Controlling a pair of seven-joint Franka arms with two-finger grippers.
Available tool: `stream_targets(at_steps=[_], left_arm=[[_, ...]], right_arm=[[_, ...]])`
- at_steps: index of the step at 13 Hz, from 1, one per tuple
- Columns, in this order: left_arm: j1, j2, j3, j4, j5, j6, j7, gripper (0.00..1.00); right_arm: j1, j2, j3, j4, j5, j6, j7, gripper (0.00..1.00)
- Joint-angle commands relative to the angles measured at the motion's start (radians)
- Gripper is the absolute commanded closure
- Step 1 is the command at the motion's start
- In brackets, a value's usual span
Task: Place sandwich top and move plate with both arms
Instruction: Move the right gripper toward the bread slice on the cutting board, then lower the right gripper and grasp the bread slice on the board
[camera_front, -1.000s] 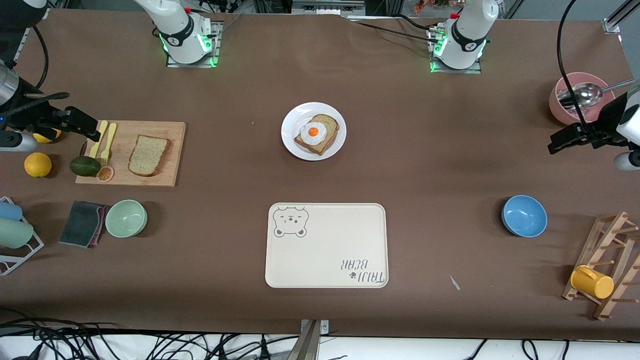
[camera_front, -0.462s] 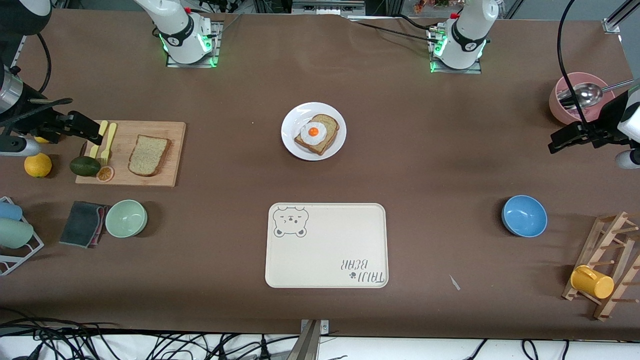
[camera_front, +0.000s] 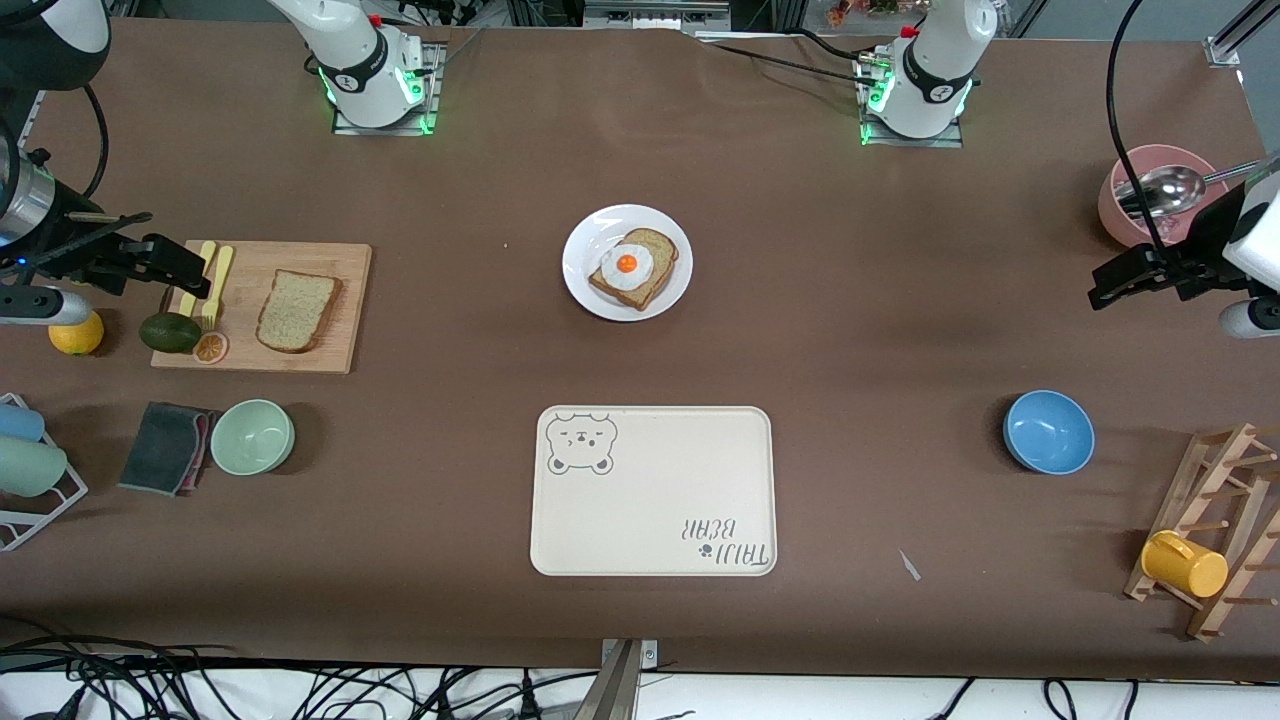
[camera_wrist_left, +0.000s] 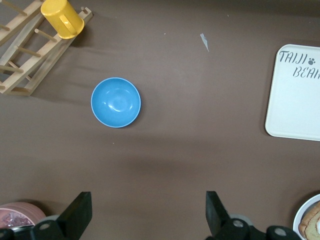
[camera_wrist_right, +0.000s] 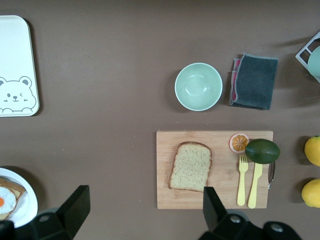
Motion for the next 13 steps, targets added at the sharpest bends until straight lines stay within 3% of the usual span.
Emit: stream_targets(at_steps=[1, 5, 13], left_arm=[[-0.001, -0.009, -0.004, 0.006, 0.018, 0.011, 0.014, 0.00], [0.003, -0.009, -0.024, -0.005, 0.019, 0.008, 0.015, 0.00], [0.011, -0.022, -0.019, 0.005, 0.016, 0.005, 0.014, 0.00]], right_arm=[[-0.009, 0.002, -0.001, -0.002, 0.019, 0.008, -0.007, 0.00], [-0.009, 0.010, -0.001, -0.002, 0.020, 0.041, -0.018, 0.00], [-0.014, 0.128, -0.003, -0.011, 0.007, 0.161, -0.037, 0.02]])
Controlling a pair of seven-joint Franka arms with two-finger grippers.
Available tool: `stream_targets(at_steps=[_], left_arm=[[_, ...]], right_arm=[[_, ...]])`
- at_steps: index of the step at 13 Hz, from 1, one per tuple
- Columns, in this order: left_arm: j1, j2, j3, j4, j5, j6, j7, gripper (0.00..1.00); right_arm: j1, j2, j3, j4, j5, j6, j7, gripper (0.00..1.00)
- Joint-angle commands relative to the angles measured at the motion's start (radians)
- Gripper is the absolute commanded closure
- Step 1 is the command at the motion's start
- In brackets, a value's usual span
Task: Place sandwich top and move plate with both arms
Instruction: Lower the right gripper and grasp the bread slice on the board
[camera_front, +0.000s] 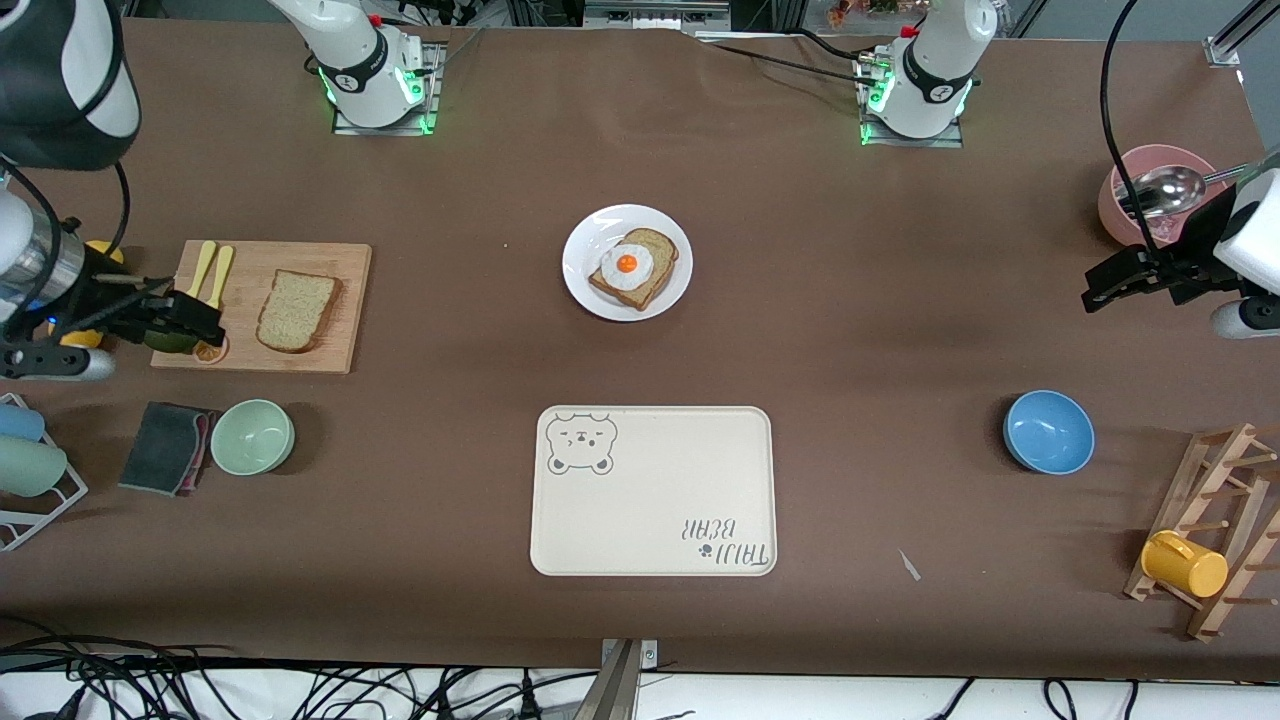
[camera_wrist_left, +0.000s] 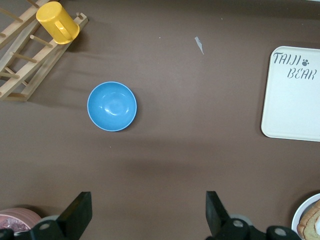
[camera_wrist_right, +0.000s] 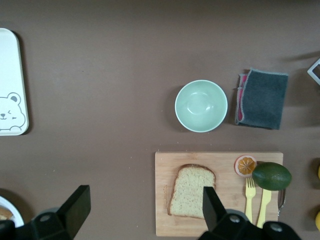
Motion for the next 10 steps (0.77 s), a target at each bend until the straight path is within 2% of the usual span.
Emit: stream_targets(at_steps=[1, 5, 7, 10], left_arm=[[0.006, -0.033, -0.002, -0.004, 0.016, -0.002, 0.012, 0.00], [0.006, -0.029, -0.005, -0.001, 0.015, 0.006, 0.012, 0.00], [0.006, -0.029, -0.003, 0.002, 0.015, 0.007, 0.012, 0.00], [0.008, -0.035, -0.003, -0.004, 0.015, 0.000, 0.009, 0.00]], right_arm=[[-0.006, 0.017, 0.004, -0.022, 0.003, 0.049, -0.018, 0.04], [-0.003, 0.020, 0.006, -0.108, -0.020, 0.123, -0.012, 0.01], [-0.003, 0.025, 0.006, -0.215, -0.078, 0.223, -0.001, 0.01], [-0.003, 0.030, 0.004, -0.357, -0.083, 0.371, 0.083, 0.00]])
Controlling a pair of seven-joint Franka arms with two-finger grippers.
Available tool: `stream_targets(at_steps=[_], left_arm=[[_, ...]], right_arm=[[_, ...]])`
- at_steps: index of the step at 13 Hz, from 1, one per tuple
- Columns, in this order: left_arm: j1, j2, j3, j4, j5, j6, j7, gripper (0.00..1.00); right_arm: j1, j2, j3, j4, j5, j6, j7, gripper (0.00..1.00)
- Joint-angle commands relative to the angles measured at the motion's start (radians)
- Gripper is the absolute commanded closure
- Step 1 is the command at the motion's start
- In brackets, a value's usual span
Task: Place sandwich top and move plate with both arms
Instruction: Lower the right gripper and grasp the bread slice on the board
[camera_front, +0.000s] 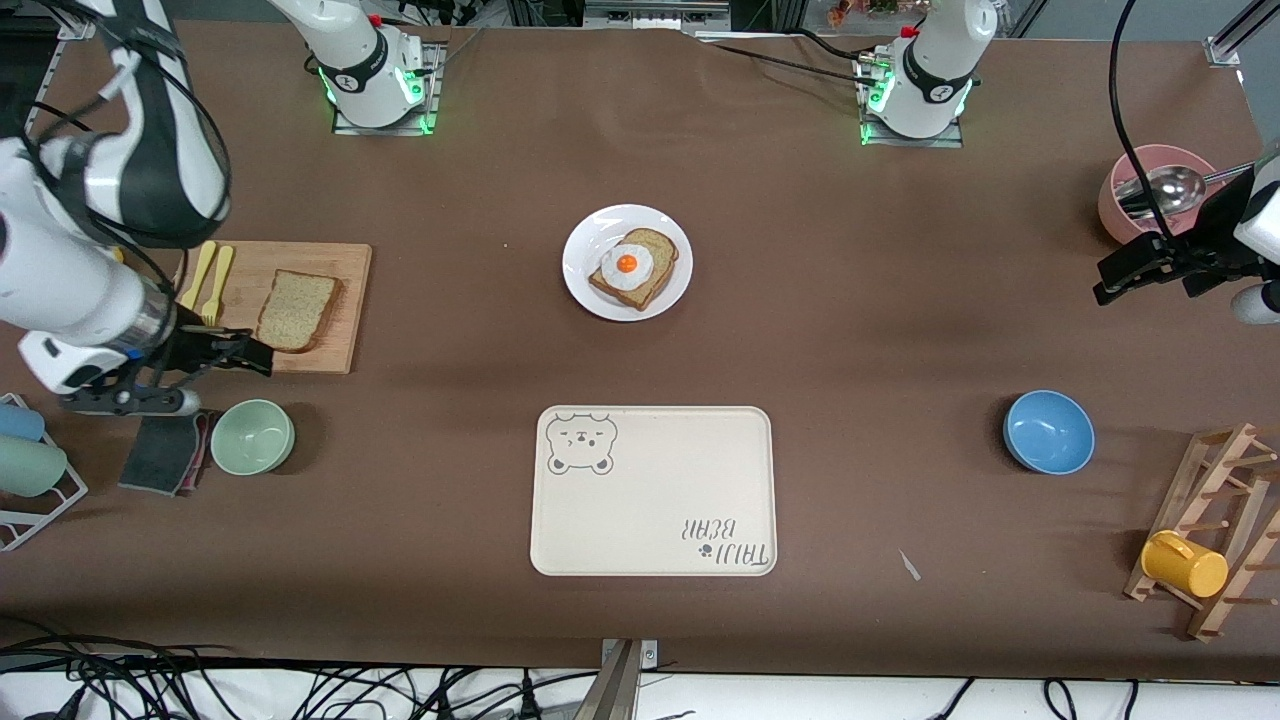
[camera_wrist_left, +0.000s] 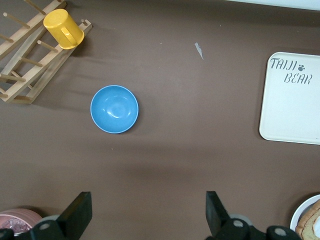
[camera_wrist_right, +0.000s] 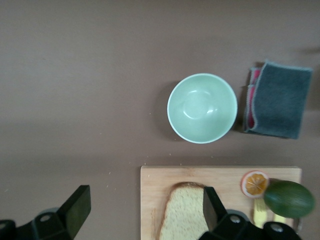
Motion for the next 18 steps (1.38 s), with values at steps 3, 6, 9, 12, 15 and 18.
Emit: stream_targets(at_steps=[3, 6, 9, 12, 15, 18], left_arm=[[0.004, -0.013, -0.005, -0.009, 0.015, -0.004, 0.009, 0.00], [0.006, -0.011, -0.004, -0.009, 0.015, -0.004, 0.010, 0.00], [0.003, -0.011, -0.007, -0.009, 0.015, -0.004, 0.010, 0.00], [0.003, -0.011, -0.007, -0.009, 0.015, -0.004, 0.010, 0.00], [0.003, -0.007, -0.007, -0.009, 0.015, -0.001, 0.012, 0.00], [0.003, -0.008, -0.007, -0.009, 0.015, -0.001, 0.010, 0.00]], right_arm=[[-0.004, -0.049, 0.006, -0.246, -0.033, 0.127, 0.170, 0.01], [-0.007, -0.003, -0.001, -0.273, -0.106, 0.130, 0.263, 0.06], [-0.004, 0.016, -0.001, -0.290, -0.151, 0.124, 0.308, 0.19], [-0.004, 0.060, -0.001, -0.293, -0.153, 0.133, 0.353, 0.24], [-0.005, 0.104, -0.001, -0.305, -0.153, 0.134, 0.354, 0.27], [-0.004, 0.121, -0.001, -0.310, -0.173, 0.137, 0.360, 0.33]])
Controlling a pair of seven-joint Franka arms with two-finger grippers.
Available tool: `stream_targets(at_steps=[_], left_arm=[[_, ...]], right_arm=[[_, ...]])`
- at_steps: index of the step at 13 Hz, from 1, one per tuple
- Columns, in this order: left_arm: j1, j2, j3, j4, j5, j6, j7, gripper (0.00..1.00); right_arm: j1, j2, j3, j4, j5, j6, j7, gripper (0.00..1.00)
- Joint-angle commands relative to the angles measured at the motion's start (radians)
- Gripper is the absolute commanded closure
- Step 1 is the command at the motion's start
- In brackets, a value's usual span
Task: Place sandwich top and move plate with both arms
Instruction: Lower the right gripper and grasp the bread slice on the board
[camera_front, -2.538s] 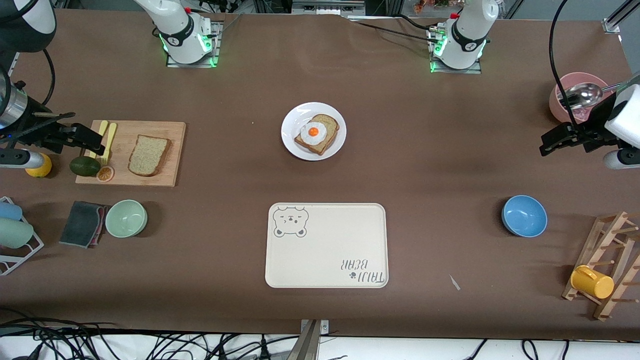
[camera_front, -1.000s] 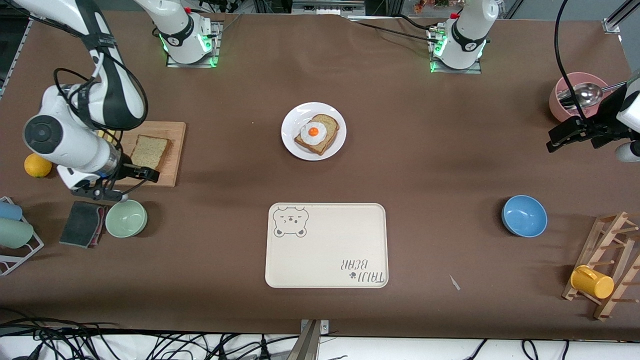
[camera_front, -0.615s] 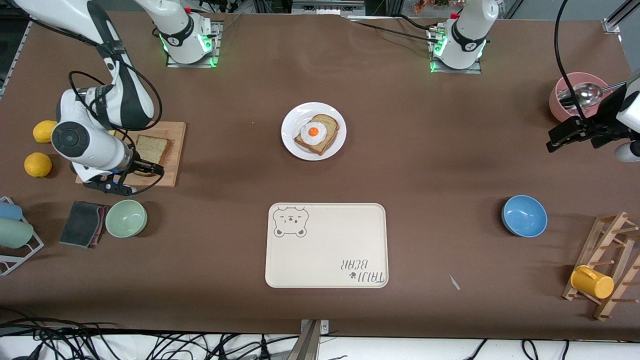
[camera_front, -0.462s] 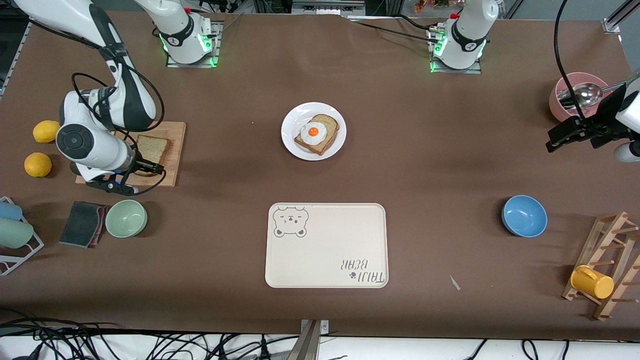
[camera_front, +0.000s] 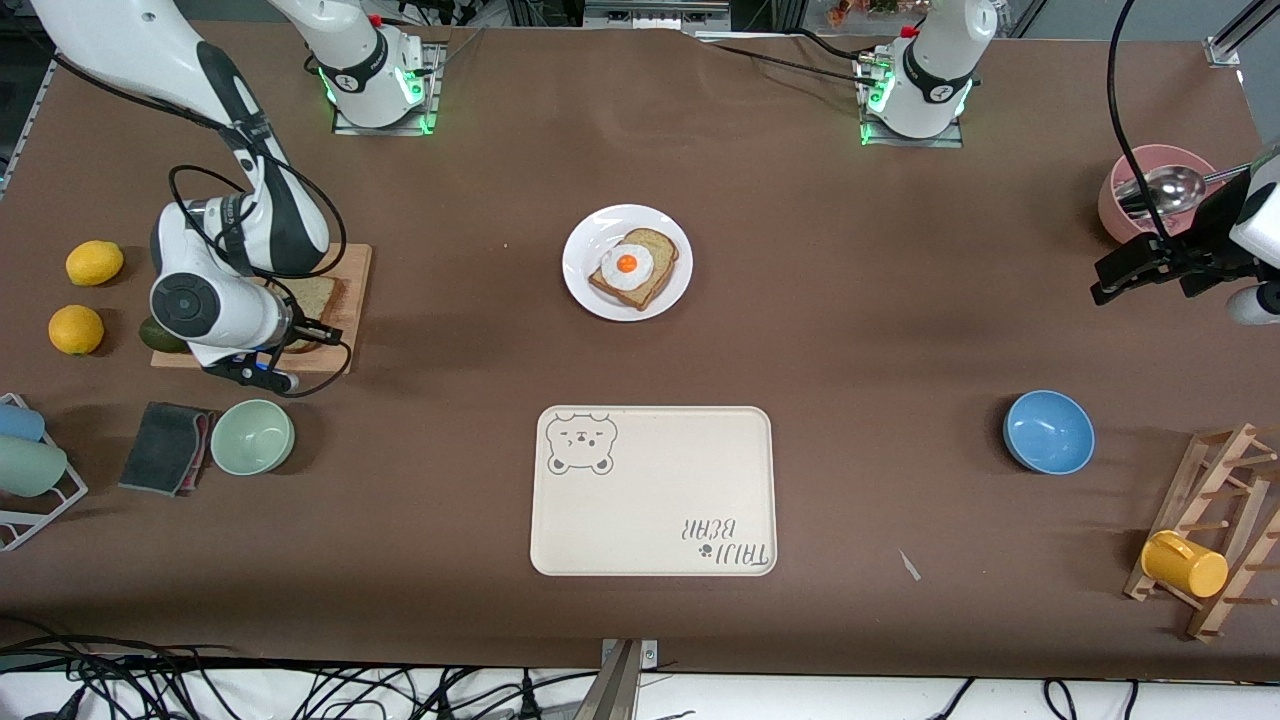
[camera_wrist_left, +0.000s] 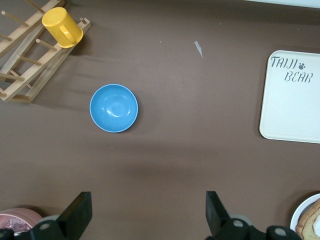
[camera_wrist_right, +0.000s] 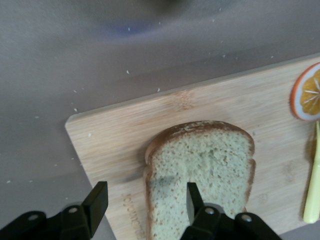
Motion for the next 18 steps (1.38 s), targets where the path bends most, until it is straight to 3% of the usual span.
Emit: stream_targets(at_steps=[1, 3, 5, 7, 8, 11, 14, 18], left_arm=[[0.003, -0.009, -0.005, -0.005, 0.015, 0.000, 0.010, 0.00], [0.003, -0.009, -0.007, -0.002, 0.015, -0.002, -0.004, 0.00], [0.003, -0.010, -0.007, 0.001, 0.015, -0.005, -0.005, 0.00], [0.001, -0.010, -0.007, 0.004, 0.016, -0.007, -0.005, 0.00], [0.001, -0.010, -0.007, 0.007, 0.016, -0.007, -0.005, 0.00], [0.001, -0.010, -0.007, 0.007, 0.016, -0.007, -0.005, 0.00], [0.001, -0.010, -0.007, 0.007, 0.016, -0.007, -0.005, 0.00], [0.001, -0.010, -0.007, 0.009, 0.016, -0.007, -0.005, 0.00]], right_arm=[[0.000, 0.012, 0.003, -0.013, -0.034, 0.016, 0.068, 0.33], [0.021, 0.032, 0.003, -0.014, -0.100, 0.016, 0.131, 0.35], [0.020, 0.031, 0.003, -0.014, -0.107, 0.010, 0.138, 0.40], [0.020, 0.033, 0.005, -0.021, -0.105, 0.011, 0.139, 0.51], [0.020, 0.033, 0.005, -0.021, -0.105, 0.008, 0.139, 0.60], [0.020, 0.031, 0.003, -0.021, -0.105, 0.007, 0.139, 1.00], [0.020, 0.005, 0.005, -0.013, -0.107, -0.012, 0.121, 1.00], [0.021, -0.021, 0.040, 0.088, -0.107, -0.177, 0.089, 1.00]])
